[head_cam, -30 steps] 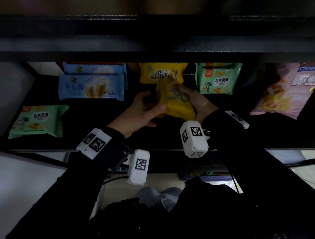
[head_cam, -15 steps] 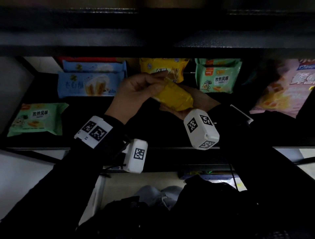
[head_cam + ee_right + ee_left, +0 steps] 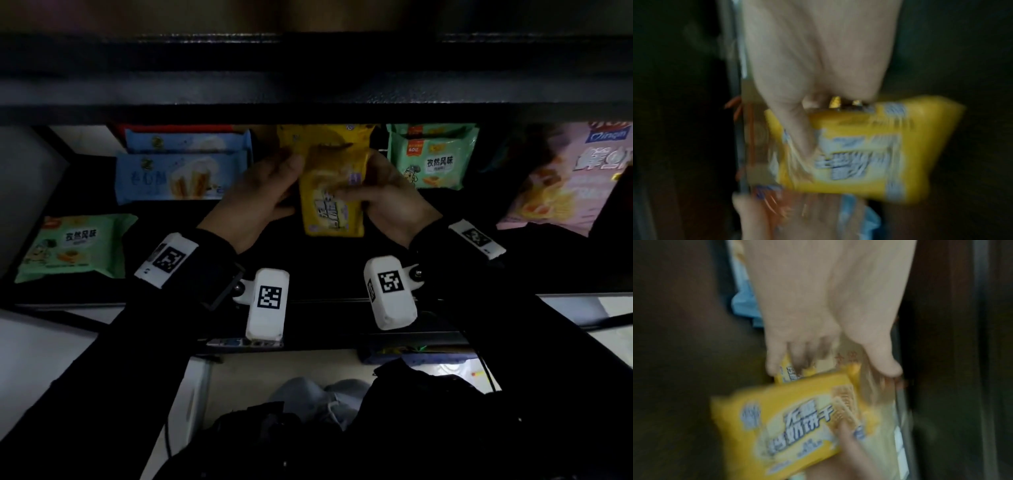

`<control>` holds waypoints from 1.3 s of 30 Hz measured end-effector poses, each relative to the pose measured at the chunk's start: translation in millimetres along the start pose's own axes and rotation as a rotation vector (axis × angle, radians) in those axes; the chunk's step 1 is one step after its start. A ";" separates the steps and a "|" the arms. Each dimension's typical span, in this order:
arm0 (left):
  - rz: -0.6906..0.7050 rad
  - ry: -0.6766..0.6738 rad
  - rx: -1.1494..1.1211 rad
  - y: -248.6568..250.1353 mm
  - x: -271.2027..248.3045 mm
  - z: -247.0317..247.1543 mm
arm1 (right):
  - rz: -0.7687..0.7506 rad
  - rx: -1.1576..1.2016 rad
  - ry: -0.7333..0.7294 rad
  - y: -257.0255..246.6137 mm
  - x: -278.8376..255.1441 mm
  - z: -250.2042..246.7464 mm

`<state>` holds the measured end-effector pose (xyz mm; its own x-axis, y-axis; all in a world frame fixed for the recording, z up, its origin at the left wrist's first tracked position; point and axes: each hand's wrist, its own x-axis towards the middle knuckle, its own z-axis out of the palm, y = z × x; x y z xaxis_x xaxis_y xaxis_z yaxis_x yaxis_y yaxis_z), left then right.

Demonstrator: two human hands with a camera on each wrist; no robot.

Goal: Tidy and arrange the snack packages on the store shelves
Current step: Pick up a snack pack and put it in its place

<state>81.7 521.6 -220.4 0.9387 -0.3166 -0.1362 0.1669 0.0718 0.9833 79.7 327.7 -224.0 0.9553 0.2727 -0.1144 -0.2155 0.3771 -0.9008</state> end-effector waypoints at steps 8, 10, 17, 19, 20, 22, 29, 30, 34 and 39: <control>0.239 0.007 0.042 -2.5 -7.3 4.8 | -0.162 -0.080 -0.091 4.4 -5.6 -5.2; 0.251 0.095 0.077 -2.9 -8.1 10.8 | -0.162 -0.105 -0.093 1.6 -5.6 -5.1; 0.029 0.238 -0.188 1.7 -1.7 24.2 | -0.013 -0.243 0.040 -10.1 -8.0 8.8; -0.144 0.188 -0.287 4.3 1.3 21.8 | 0.072 -0.240 0.124 -16.2 -3.6 8.9; -0.215 0.179 -0.305 6.2 2.5 19.8 | 0.127 -0.244 0.125 -19.0 -1.0 8.7; -0.299 0.159 -0.312 11.1 3.2 15.4 | 0.226 -0.238 0.086 -22.2 3.1 8.6; -0.199 0.190 0.099 -0.1 -20.8 4.2 | 0.451 0.280 0.158 -6.7 15.2 10.2; -0.179 0.302 0.057 -5.7 -24.7 1.7 | 0.442 0.364 0.187 -1.5 16.0 16.0; -0.106 0.479 -0.266 -20.0 -41.2 -3.7 | 0.365 0.486 0.282 28.7 16.3 46.5; -0.034 0.576 -0.347 -24.4 -58.2 -17.4 | 0.338 0.108 0.279 51.3 10.0 63.7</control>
<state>28.2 554.7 -238.6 0.9262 0.2242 -0.3030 0.1958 0.4007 0.8950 65.3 406.1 -244.6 0.8424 0.1534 -0.5166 -0.5308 0.4024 -0.7459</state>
